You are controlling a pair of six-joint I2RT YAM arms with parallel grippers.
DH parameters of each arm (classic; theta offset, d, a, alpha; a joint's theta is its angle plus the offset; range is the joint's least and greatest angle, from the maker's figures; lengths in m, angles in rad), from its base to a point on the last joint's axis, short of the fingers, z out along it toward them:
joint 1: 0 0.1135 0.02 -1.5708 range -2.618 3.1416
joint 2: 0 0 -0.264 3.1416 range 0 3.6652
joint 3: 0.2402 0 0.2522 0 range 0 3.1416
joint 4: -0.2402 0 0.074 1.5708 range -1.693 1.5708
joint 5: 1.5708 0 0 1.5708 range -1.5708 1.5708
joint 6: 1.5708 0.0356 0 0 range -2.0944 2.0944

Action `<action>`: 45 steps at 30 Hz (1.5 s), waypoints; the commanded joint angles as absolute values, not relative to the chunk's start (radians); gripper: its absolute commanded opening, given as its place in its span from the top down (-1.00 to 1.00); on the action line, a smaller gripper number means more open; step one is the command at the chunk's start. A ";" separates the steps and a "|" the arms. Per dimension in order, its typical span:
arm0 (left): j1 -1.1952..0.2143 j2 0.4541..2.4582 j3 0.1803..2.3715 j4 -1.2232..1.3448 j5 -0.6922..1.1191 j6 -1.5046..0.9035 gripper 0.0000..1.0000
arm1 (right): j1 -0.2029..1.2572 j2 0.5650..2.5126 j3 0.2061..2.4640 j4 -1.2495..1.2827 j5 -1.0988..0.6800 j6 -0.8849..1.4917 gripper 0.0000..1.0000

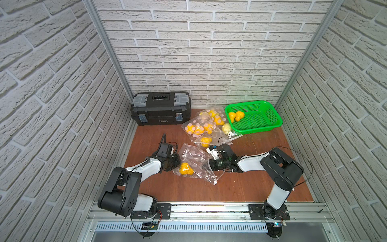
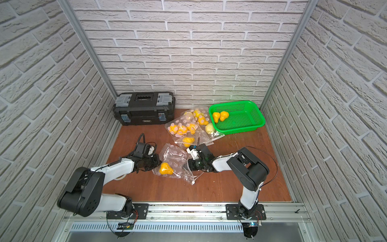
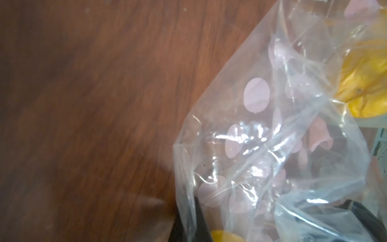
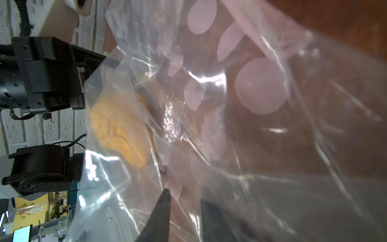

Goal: Open the zip-top bag and take out the pear
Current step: Pick up the pear from the zipper food storage bag.

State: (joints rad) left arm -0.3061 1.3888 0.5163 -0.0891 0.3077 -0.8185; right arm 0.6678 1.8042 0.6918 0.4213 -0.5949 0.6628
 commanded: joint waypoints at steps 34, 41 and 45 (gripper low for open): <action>-0.390 1.509 0.555 -0.017 0.298 -0.847 1.00 | 0.914 1.767 0.828 0.567 -0.271 0.618 0.72; -0.392 1.506 0.548 -0.015 0.289 -0.854 1.00 | 0.929 1.756 0.832 0.545 -0.280 0.593 0.38; -0.394 1.505 0.546 -0.014 0.286 -0.856 1.00 | 0.949 1.767 0.858 0.497 -0.293 0.556 -0.01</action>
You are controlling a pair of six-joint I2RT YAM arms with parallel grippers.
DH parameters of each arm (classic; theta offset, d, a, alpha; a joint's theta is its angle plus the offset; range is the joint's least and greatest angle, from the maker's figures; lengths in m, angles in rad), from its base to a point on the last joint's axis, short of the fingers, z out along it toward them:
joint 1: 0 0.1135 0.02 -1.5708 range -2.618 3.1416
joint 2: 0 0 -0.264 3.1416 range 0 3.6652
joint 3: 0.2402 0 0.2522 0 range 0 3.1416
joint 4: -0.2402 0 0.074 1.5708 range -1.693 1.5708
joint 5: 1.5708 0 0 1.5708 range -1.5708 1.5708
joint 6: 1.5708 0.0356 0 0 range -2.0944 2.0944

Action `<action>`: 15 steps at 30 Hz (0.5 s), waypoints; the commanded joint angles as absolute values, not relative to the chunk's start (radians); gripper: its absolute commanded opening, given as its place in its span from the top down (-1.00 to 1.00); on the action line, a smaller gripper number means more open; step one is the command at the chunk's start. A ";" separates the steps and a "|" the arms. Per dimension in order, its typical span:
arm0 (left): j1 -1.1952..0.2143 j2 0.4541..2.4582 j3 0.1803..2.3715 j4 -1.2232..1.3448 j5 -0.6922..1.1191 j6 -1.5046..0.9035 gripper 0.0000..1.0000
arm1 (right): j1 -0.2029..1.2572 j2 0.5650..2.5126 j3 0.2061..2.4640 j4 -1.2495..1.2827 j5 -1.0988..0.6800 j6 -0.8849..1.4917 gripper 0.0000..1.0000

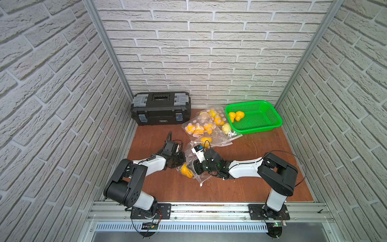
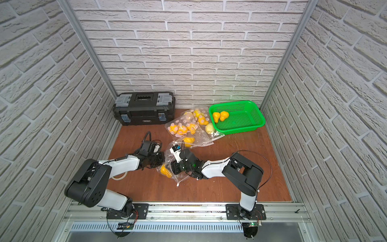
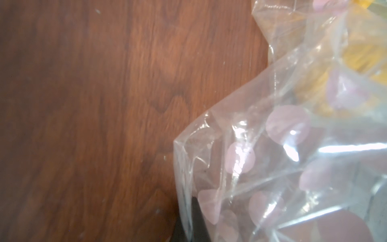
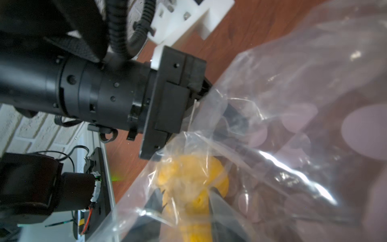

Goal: Open the zip-top bag and take out the pear
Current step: Pick up the pear from the zipper food storage bag.

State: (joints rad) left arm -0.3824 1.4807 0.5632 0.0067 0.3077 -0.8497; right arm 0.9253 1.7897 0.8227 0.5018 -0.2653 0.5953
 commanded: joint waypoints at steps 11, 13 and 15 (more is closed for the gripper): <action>-0.398 1.508 0.540 -0.009 0.279 -0.863 1.00 | 1.015 1.863 0.997 0.205 -0.173 0.431 -0.27; -0.397 1.507 0.538 -0.011 0.276 -0.863 1.00 | 1.013 1.843 0.978 0.224 -0.177 0.441 -0.29; -0.398 1.508 0.537 -0.011 0.273 -0.864 1.00 | 1.003 1.793 0.948 0.229 -0.164 0.457 -0.31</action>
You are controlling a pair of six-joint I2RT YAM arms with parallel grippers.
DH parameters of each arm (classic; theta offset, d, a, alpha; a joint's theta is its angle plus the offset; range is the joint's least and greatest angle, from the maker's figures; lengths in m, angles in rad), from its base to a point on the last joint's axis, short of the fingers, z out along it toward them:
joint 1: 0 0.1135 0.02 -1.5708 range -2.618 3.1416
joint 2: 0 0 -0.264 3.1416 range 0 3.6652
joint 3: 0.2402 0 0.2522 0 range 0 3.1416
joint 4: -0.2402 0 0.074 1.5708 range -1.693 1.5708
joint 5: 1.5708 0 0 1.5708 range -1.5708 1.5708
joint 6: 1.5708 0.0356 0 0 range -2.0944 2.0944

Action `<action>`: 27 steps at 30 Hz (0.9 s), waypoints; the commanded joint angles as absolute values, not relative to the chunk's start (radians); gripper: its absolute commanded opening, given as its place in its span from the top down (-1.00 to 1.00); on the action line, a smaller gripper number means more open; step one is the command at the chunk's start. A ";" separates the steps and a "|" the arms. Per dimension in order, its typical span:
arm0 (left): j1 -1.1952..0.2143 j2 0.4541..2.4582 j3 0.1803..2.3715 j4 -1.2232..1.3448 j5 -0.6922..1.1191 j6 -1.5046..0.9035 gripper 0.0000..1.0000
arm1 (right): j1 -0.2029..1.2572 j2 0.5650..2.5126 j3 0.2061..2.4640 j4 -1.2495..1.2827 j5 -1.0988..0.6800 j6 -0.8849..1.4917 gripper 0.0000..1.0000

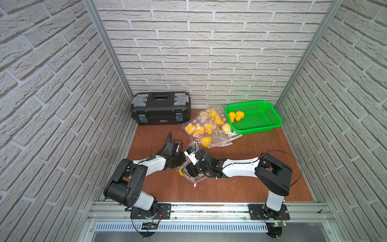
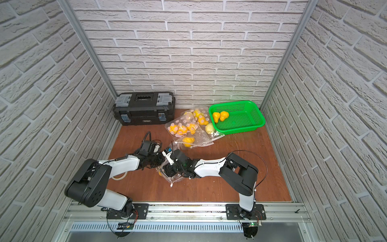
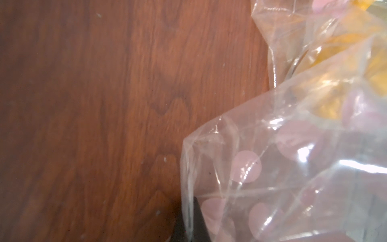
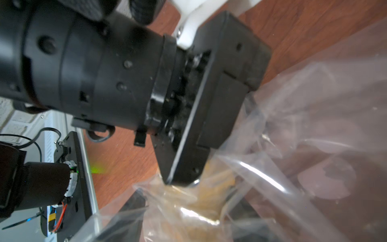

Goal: Open the zip-top bag and take out the pear
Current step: Pick up the pear from the zipper food storage bag.

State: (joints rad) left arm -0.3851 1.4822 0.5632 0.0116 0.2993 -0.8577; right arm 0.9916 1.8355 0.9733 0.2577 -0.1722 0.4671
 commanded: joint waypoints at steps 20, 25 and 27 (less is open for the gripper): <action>-0.399 1.536 0.540 0.017 0.271 -0.867 1.00 | 0.850 1.786 0.850 0.236 -0.234 0.558 0.64; -0.400 1.536 0.538 0.017 0.270 -0.870 1.00 | 0.857 1.881 0.910 0.248 -0.326 0.551 0.70; -0.403 1.537 0.538 0.022 0.268 -0.873 1.00 | 0.860 1.901 0.907 0.321 -0.384 0.568 0.70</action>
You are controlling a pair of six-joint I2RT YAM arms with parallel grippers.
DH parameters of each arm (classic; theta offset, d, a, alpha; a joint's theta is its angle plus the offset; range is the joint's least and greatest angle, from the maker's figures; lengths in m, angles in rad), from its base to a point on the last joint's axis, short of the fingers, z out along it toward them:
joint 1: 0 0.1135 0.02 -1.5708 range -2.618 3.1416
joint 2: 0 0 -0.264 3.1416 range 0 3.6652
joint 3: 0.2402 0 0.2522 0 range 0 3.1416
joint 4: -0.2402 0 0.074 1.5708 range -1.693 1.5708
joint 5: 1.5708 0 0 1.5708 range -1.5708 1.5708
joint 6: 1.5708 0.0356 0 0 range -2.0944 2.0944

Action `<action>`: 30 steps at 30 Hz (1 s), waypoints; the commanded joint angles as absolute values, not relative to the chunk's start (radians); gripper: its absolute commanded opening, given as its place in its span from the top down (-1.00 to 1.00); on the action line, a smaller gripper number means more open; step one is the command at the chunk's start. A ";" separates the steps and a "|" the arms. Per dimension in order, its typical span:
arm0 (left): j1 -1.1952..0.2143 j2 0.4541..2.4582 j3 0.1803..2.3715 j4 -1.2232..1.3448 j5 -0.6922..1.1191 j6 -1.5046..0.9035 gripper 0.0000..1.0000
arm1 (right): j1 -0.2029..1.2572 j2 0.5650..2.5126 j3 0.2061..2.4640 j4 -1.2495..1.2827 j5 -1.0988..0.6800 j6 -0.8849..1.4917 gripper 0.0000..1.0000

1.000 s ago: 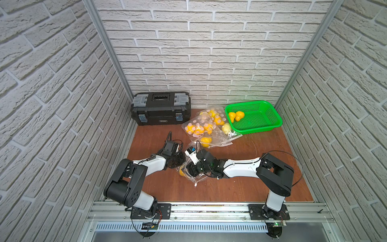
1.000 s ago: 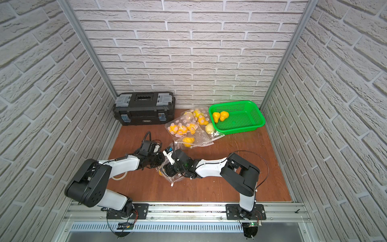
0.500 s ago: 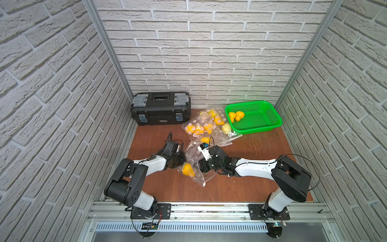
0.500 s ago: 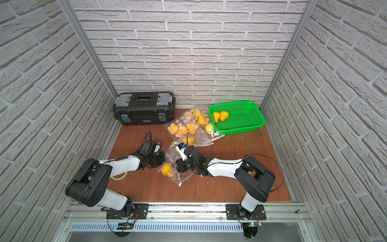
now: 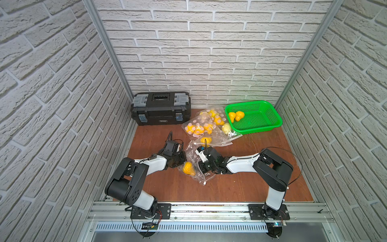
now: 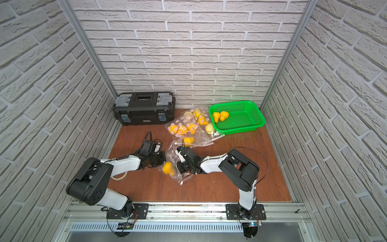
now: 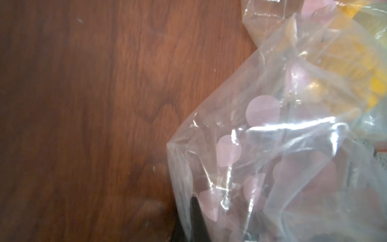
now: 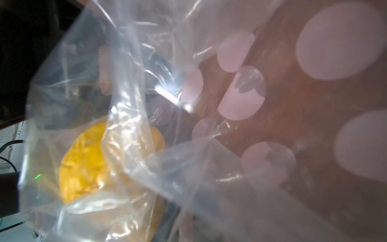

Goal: Open the zip-top bag and take out the pear
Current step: Pick up the pear from the zipper food storage bag.

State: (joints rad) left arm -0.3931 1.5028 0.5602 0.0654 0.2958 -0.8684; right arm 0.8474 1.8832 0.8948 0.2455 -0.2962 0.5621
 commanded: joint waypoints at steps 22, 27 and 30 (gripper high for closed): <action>-0.419 1.517 0.525 0.024 0.249 -0.892 1.00 | 0.870 1.773 0.842 0.489 -0.424 0.660 0.53; -0.418 1.517 0.522 0.027 0.247 -0.894 1.00 | 0.877 1.779 0.860 0.457 -0.424 0.649 0.46; -0.419 1.524 0.525 0.028 0.250 -0.893 1.00 | 0.898 1.812 0.910 0.377 -0.390 0.616 0.31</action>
